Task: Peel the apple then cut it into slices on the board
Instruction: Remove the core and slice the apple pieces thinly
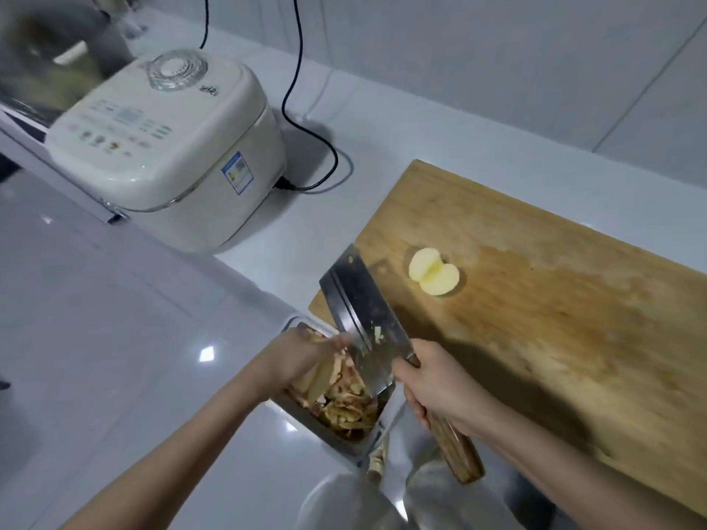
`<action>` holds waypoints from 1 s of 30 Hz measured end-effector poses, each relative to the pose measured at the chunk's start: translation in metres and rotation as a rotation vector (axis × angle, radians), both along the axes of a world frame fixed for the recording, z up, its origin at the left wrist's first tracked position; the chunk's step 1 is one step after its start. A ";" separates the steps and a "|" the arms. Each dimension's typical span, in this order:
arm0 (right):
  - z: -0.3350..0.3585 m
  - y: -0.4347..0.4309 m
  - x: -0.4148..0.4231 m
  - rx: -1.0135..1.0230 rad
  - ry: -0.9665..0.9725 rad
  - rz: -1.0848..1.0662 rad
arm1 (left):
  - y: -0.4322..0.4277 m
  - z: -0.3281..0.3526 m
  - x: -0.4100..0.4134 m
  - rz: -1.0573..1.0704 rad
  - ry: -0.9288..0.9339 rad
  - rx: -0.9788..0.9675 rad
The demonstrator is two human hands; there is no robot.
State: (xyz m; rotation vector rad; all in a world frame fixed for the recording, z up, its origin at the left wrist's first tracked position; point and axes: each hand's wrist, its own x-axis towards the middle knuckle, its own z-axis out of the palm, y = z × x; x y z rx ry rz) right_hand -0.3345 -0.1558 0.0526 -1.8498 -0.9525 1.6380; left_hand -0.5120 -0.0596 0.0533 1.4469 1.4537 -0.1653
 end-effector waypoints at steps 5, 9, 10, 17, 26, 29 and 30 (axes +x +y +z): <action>-0.001 -0.001 -0.002 0.061 -0.082 0.007 | 0.015 -0.001 0.015 0.659 -0.803 -0.764; 0.000 0.000 -0.004 0.057 -0.091 -0.051 | 0.016 -0.009 0.034 0.737 -0.974 -0.916; 0.001 0.000 -0.005 0.051 -0.084 -0.067 | 0.016 -0.013 0.037 0.714 -0.984 -0.925; 0.001 -0.004 0.001 -0.031 0.029 -0.231 | 0.028 -0.034 0.029 0.530 -0.871 -0.859; 0.006 -0.007 0.029 -0.020 0.000 -0.390 | 0.036 -0.052 0.000 0.541 -0.617 -0.809; 0.008 -0.010 0.033 -0.019 0.015 -0.408 | 0.039 -0.042 0.007 0.496 -0.612 -0.763; 0.008 -0.012 0.035 -0.021 0.019 -0.421 | 0.039 -0.038 0.011 0.465 -0.620 -0.751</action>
